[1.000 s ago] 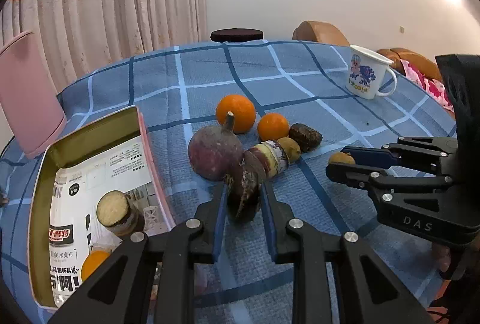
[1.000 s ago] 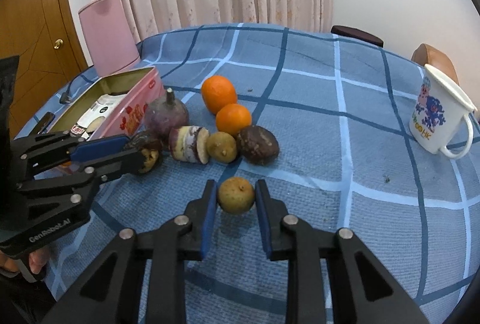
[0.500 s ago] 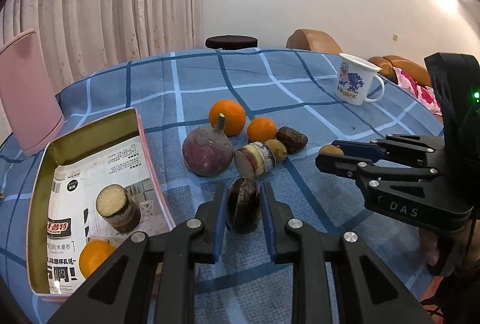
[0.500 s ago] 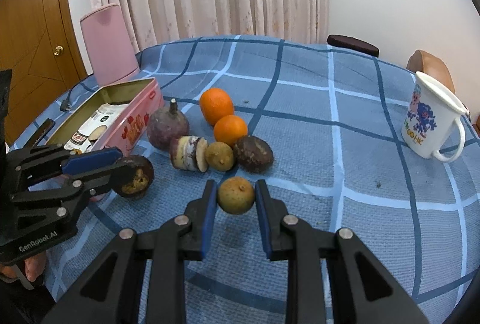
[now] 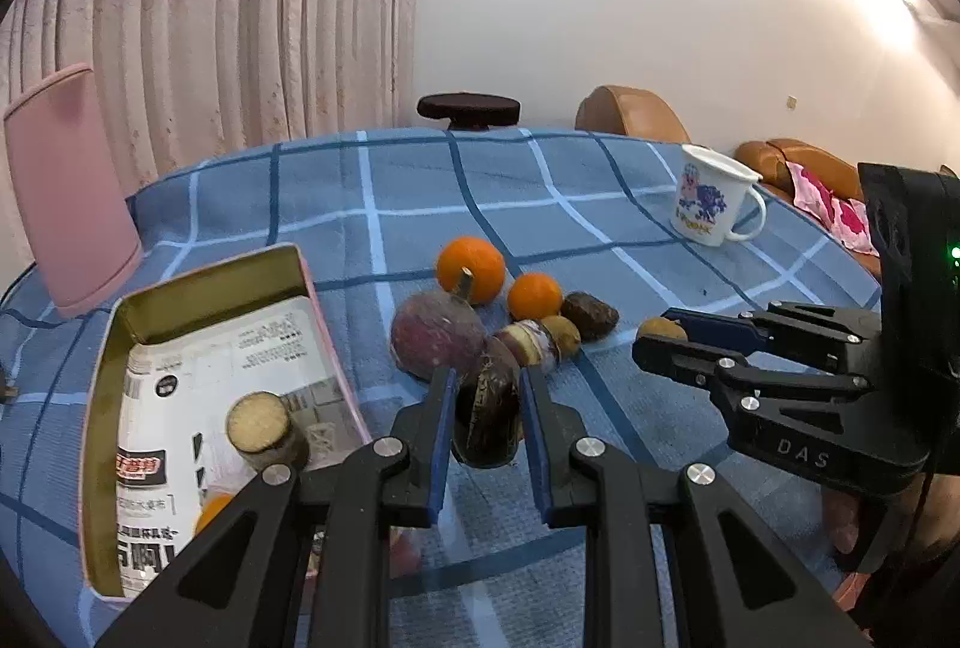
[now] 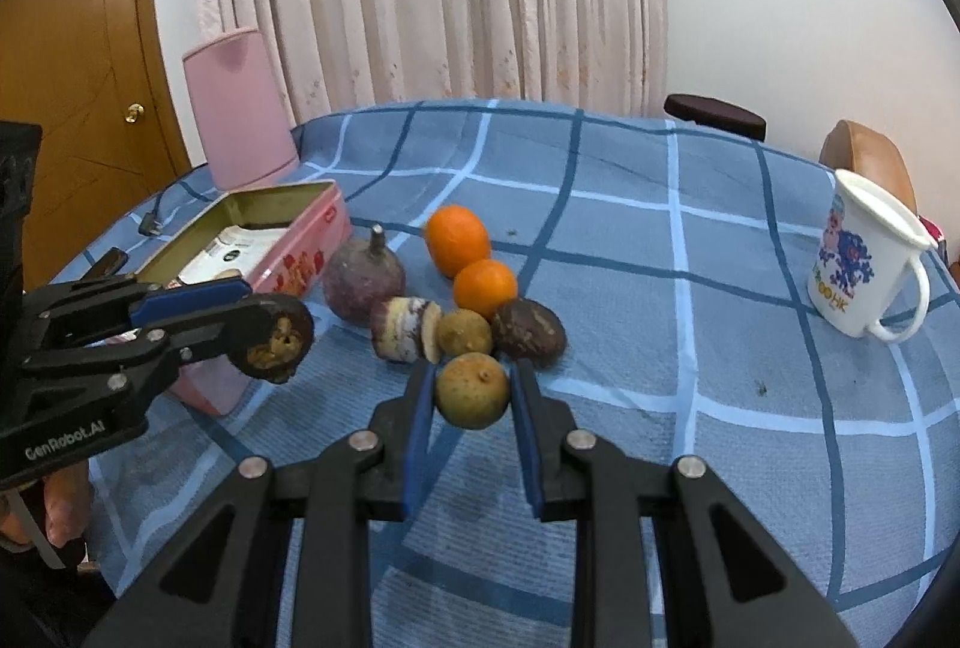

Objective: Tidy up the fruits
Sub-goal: 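Carry both held fruits over the pink tin box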

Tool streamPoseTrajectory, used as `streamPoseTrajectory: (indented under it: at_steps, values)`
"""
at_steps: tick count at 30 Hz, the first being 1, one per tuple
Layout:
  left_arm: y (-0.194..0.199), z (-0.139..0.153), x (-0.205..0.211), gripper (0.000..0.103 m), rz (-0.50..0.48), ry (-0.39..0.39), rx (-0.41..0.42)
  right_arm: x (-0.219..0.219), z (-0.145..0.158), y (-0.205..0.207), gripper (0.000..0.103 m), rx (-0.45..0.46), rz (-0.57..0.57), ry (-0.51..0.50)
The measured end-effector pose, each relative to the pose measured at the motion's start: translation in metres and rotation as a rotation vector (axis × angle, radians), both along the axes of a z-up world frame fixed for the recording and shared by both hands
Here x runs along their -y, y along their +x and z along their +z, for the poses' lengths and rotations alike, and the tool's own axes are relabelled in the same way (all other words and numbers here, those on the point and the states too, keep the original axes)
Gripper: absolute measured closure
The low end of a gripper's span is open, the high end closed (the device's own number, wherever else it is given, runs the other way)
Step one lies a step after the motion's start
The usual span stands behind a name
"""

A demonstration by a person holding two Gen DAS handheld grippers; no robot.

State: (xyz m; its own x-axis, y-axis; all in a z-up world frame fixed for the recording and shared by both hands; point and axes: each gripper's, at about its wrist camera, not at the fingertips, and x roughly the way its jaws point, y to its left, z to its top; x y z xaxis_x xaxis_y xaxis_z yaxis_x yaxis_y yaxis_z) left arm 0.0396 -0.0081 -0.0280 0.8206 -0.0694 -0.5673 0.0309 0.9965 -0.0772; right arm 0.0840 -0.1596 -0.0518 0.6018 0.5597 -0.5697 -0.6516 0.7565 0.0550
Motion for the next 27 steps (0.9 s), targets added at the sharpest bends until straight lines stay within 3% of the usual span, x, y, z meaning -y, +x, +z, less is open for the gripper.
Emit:
streamPoseTrajectory:
  at_steps: [12, 27]
  values:
    - [-0.015, 0.023, -0.021, 0.08, 0.055, -0.001, 0.093, -0.014, 0.038, -0.01, 0.075, 0.099, 0.036, 0.122]
    - [-0.025, 0.025, -0.065, 0.08, 0.167, -0.007, 0.117, -0.069, 0.061, -0.02, 0.075, 0.153, 0.143, 0.114]
